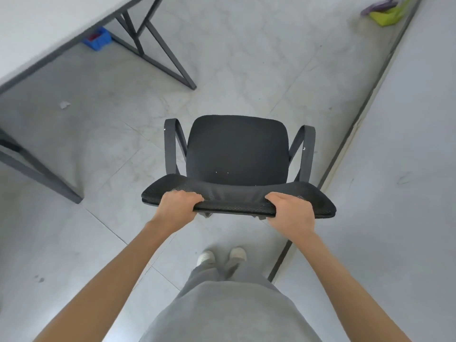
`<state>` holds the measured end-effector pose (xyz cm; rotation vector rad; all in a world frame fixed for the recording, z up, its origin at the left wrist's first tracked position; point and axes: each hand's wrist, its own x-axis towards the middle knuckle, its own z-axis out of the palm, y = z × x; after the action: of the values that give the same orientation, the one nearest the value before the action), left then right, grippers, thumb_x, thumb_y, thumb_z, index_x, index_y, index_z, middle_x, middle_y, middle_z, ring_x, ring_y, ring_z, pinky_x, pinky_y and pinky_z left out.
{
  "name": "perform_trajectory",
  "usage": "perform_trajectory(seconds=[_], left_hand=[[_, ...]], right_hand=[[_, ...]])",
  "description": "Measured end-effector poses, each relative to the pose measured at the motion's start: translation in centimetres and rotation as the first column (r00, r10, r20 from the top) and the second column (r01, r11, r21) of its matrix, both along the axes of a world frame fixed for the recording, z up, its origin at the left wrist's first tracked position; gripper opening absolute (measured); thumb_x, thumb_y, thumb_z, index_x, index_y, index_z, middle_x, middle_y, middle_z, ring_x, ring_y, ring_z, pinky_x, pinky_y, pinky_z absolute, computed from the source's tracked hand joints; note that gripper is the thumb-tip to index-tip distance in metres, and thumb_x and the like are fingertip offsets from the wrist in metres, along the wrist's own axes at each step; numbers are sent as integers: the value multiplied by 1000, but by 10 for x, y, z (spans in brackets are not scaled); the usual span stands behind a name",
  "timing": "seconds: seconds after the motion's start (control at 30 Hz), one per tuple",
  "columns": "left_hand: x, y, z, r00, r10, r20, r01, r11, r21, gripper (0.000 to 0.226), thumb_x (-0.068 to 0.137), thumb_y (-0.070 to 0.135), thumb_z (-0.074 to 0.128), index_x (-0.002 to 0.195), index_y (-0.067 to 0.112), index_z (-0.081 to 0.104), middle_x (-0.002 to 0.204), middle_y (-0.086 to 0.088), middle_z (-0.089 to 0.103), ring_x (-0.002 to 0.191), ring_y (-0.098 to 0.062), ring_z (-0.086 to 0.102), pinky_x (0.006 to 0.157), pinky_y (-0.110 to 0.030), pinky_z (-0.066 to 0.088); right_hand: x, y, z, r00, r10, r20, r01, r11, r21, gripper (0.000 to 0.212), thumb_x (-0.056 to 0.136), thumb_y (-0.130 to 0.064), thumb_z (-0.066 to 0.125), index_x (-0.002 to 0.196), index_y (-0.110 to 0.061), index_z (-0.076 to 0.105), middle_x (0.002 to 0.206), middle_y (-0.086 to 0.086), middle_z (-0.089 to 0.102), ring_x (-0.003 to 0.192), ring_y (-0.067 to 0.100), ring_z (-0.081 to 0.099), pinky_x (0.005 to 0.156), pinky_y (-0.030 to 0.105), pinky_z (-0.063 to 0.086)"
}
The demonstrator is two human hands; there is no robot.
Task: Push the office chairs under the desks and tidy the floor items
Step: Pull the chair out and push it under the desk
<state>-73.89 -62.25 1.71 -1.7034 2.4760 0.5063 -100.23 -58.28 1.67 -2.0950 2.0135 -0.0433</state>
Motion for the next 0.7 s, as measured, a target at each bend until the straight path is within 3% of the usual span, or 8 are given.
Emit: perform_trajectory(seconds=[0.07,0.23,0.37,0.47,0.57,0.7], left_hand=[[12,-4,0,1000,-9,-7,10,1000,22,23,81,15,50,96,25,64,92,5,67,90,-23,61,68,-31,44],[36,-5,-8,997,-39,-68,34,997,-70,18,73,12,51,81,21,65,76,4,67,76,-25,62,57,-25,34],[48,-10,-9,997,-61,-54,52,986,-159,17,61,12,52,69,23,61,63,9,63,60,-22,62,47,-26,40],[61,-21,-7,998,-40,-38,35,993,-114,17,67,10,56,74,23,62,68,8,65,68,-23,63,54,-30,46],[77,-38,-3,1000,23,2,-23,995,-92,21,70,7,62,82,23,67,77,7,69,78,-22,66,64,-32,47],[89,-55,-3,993,115,1,-114,991,-74,25,71,5,62,89,21,70,83,1,72,83,-26,66,69,-35,48]], right_hand=[[10,1,-2,1000,2,4,-2,1000,0,37,67,-29,69,103,-23,66,98,-10,72,88,19,67,62,25,47],[29,-3,-6,999,28,-35,-30,998,-46,30,53,-24,70,83,-21,69,75,-8,71,65,21,68,48,24,47],[41,-8,-8,998,39,-58,-43,997,-63,30,47,-24,72,76,-21,67,66,-8,68,56,20,64,42,21,39],[56,-19,-8,998,41,-50,-43,998,-50,28,44,-23,73,70,-20,65,61,-6,65,53,19,62,41,18,36],[74,-33,-9,997,74,1,-74,995,-61,25,53,-21,71,77,-16,67,69,-4,67,62,21,65,46,22,42],[87,-66,-12,982,174,73,-176,984,36,32,74,-23,58,105,-14,61,101,-1,66,95,24,62,67,30,47]])
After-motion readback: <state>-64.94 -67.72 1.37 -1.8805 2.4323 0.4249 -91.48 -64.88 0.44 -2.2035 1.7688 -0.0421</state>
